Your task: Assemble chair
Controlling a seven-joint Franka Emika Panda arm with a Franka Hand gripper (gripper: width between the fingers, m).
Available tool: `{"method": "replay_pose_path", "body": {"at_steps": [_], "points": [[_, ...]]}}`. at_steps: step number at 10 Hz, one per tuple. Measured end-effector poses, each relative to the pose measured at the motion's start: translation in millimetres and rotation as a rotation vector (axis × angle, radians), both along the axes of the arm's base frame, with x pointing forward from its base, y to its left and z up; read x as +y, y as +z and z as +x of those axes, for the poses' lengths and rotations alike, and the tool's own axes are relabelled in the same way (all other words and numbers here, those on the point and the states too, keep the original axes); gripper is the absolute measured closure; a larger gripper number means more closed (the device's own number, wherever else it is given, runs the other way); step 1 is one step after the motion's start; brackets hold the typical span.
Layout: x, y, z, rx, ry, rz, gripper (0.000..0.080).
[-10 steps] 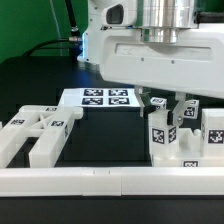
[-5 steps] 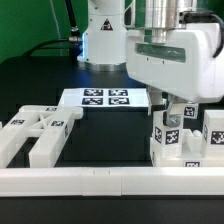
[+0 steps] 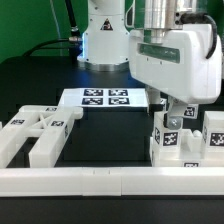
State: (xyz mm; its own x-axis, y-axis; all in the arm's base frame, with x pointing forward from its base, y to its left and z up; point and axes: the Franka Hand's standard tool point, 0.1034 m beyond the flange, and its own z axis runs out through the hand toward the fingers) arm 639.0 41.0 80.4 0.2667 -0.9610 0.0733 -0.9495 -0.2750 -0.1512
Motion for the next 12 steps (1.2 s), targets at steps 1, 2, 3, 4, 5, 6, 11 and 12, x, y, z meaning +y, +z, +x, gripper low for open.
{"method": "replay_pose_path", "body": {"at_steps": [1,2,3,4,5,6,11,12], "points": [[-0.6,0.1,0.2,0.002,0.081,-0.015,0.0258],[-0.1,-0.9,0.1,0.007,0.220,-0.041,0.0171],[0.3,-1.4,0.6,0.010,0.335,-0.061,0.0156],[-0.6,-1.5,0.7,0.013,0.439,-0.078,0.0156],[-1.2,-1.3,1.1,0.016,0.525,-0.094,0.0151],[-1.4,-1.3,1.1,0.019,0.625,-0.111,0.0151],[-3.2,-1.5,1.4,0.031,0.969,-0.178,0.0150],[-2.2,-1.6,1.3,0.038,1.032,-0.195,0.0150]]}}
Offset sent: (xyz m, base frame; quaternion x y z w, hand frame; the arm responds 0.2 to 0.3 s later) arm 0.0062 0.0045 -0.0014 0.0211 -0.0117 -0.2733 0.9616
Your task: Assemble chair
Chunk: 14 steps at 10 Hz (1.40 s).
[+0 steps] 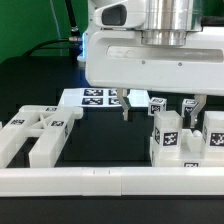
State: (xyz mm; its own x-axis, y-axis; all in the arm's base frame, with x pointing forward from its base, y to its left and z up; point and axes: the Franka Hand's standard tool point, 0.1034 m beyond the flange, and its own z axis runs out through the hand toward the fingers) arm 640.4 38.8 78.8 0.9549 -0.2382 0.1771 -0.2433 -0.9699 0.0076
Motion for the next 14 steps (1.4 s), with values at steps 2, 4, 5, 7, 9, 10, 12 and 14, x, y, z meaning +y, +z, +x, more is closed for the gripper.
{"method": "replay_pose_path", "body": {"at_steps": [2,4,5,7,9,10,12,14], "points": [[1.2,-0.1,-0.1,0.007,0.095,-0.029,0.0150],[0.8,-0.1,-0.1,0.009,0.127,-0.039,0.0197],[0.7,-0.1,-0.1,0.009,0.126,-0.039,0.0197],[0.8,0.0,0.1,0.007,0.106,-0.035,0.0373],[0.9,0.2,0.2,0.006,0.096,-0.032,0.0509],[1.1,-0.1,0.1,0.002,0.009,-0.016,0.0509],[-2.8,0.0,0.2,-0.005,-0.110,0.003,0.0509],[-6.9,0.0,-2.2,-0.007,-0.212,0.017,0.0509]]}}
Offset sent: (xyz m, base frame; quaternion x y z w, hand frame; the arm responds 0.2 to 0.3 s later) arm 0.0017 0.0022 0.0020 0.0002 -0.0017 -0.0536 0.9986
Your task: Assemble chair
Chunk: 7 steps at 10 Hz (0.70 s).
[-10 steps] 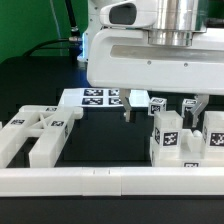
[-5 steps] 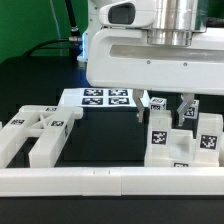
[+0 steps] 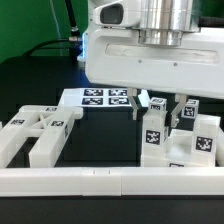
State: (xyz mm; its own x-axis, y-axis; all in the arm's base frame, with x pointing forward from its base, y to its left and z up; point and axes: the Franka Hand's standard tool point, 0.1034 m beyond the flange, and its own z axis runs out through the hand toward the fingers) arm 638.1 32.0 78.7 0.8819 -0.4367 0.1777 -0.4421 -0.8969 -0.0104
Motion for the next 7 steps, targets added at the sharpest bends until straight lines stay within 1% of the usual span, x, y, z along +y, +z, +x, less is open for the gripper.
{"method": "replay_pose_path", "body": {"at_steps": [4,5,6,7], "points": [[-1.7,-0.3,-1.7,0.002,-0.054,0.005,0.0507],[-1.8,-1.0,-1.8,0.003,-0.054,0.004,0.0392],[-1.4,-0.8,-1.7,0.002,-0.053,0.005,0.0254],[2.5,3.4,-0.5,-0.003,-0.048,0.008,0.0183]]}}
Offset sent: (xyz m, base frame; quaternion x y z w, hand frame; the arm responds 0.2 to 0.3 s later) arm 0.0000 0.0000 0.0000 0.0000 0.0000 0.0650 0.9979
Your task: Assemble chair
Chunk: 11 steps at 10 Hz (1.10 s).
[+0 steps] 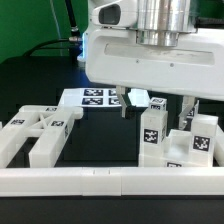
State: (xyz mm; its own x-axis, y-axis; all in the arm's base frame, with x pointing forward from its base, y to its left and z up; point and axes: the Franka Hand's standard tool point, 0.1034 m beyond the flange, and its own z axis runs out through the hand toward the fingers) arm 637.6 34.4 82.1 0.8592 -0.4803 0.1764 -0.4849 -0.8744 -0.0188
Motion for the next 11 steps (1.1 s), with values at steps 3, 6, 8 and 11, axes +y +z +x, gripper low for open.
{"method": "replay_pose_path", "body": {"at_steps": [3,6,8,11], "points": [[12.4,8.1,-16.6,-0.011,0.018,0.011,0.0151],[13.7,5.4,-23.0,-0.006,0.015,0.012,0.0151],[14.3,4.9,-23.5,-0.008,0.017,0.011,0.0151],[14.0,-2.5,-33.4,-0.022,0.037,0.000,0.0151]]}}
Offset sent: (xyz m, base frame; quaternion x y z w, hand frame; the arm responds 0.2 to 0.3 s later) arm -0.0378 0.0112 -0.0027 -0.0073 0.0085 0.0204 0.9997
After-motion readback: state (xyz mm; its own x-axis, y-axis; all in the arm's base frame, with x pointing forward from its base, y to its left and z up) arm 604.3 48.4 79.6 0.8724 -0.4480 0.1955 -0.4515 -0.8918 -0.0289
